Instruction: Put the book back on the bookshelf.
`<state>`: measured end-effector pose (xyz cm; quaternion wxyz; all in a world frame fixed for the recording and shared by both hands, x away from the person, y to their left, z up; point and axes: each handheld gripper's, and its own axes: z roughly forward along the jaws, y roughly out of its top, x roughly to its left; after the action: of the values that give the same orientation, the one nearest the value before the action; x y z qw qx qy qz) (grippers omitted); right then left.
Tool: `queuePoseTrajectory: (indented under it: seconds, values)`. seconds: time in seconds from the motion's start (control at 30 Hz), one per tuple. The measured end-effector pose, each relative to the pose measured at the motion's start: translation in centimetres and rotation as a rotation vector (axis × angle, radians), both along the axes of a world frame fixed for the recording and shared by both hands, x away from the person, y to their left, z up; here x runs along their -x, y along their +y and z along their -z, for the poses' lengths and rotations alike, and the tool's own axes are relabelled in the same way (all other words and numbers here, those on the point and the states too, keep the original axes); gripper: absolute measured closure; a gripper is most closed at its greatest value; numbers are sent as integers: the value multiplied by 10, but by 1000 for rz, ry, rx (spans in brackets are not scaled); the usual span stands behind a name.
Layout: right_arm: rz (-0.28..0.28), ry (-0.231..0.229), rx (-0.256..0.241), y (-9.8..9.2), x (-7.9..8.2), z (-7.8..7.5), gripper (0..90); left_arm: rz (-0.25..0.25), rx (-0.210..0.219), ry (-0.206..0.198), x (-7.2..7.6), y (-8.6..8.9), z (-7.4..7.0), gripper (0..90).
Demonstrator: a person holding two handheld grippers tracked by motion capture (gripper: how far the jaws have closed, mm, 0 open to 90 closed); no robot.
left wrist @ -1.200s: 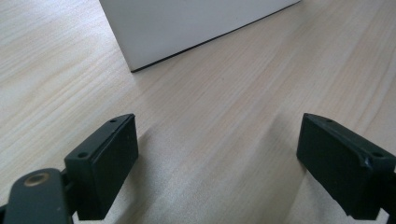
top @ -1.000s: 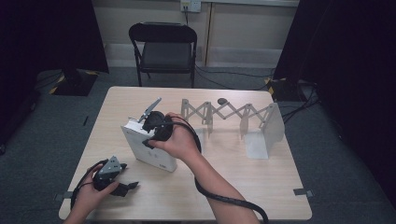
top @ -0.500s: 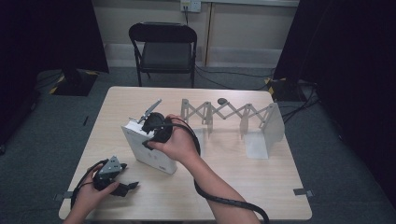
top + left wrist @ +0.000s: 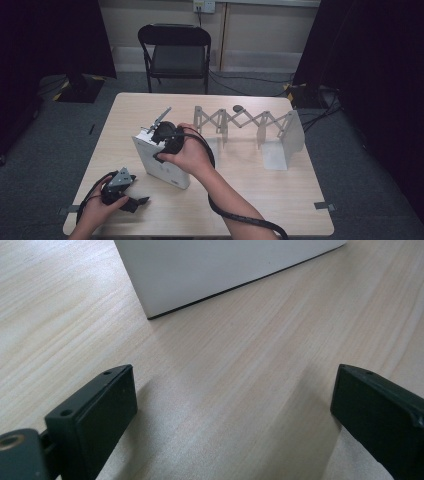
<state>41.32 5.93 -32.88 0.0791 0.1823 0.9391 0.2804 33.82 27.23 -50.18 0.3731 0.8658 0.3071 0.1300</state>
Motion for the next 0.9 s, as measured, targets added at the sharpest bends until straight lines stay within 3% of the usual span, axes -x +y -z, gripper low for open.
queuePoseTrajectory:
  seconds: [0.1,0.53,0.77,0.9]
  values:
    - [0,-5,37,5,0,1,494,0,2,6,0,0,0,43]
    - [-11,4,30,5,3,-1,523,-10,-8,-4,2,1,0,44]
    - [-22,4,23,-1,7,-14,523,-8,-9,-4,2,1,-1,44]
    - [-26,9,43,-4,8,-17,522,-8,-8,-3,2,1,-1,44]
